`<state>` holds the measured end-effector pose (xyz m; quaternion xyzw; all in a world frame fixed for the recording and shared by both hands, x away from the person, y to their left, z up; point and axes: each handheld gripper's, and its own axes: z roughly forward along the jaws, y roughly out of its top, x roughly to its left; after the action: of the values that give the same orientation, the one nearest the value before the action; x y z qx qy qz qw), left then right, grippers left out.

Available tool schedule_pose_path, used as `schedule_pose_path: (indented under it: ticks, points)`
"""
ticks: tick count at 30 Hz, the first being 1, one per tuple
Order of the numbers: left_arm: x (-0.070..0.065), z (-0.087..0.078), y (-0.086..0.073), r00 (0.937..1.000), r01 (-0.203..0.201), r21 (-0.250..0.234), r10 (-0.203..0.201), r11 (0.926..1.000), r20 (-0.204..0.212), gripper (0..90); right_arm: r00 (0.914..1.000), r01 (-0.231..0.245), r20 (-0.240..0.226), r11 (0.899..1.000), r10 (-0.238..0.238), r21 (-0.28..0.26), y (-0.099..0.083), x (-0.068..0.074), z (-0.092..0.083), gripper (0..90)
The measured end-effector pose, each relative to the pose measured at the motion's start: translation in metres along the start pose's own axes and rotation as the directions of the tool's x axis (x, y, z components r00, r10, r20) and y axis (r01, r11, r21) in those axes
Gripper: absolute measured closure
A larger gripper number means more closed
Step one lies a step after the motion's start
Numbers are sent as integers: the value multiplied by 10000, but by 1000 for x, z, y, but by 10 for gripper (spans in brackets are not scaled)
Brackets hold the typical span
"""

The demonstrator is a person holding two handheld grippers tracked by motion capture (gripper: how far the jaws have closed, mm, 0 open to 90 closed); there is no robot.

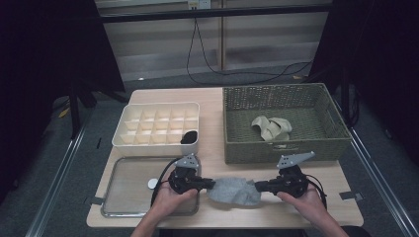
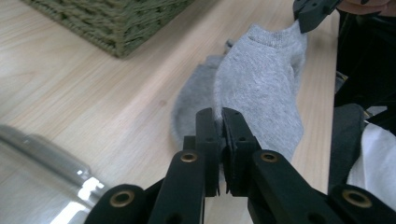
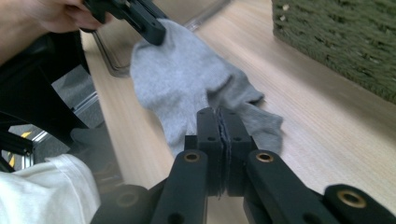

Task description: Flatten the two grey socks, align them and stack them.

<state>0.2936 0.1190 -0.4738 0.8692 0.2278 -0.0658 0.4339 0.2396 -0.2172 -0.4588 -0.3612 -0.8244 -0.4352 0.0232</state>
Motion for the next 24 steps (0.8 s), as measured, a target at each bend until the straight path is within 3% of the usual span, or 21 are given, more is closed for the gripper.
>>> schedule_pose_path:
  ticks: [12, 15, 24]
  points:
    - [3, 8, -1, 9999, 135, 256, -134, 9996, -34, 865, 9988, -439, 234, 9987, 433, 259, 5, -24, 12, 882]
    - [3, 11, -1, 9999, 109, 303, -107, 9995, -69, 864, 9984, -489, 304, 9986, 482, 216, 4, -26, 14, 872]
    - [5, 15, -3, 9997, 201, 386, -194, 9991, -179, 853, 9956, -744, 559, 9972, 750, -111, -12, -21, 1, 733]
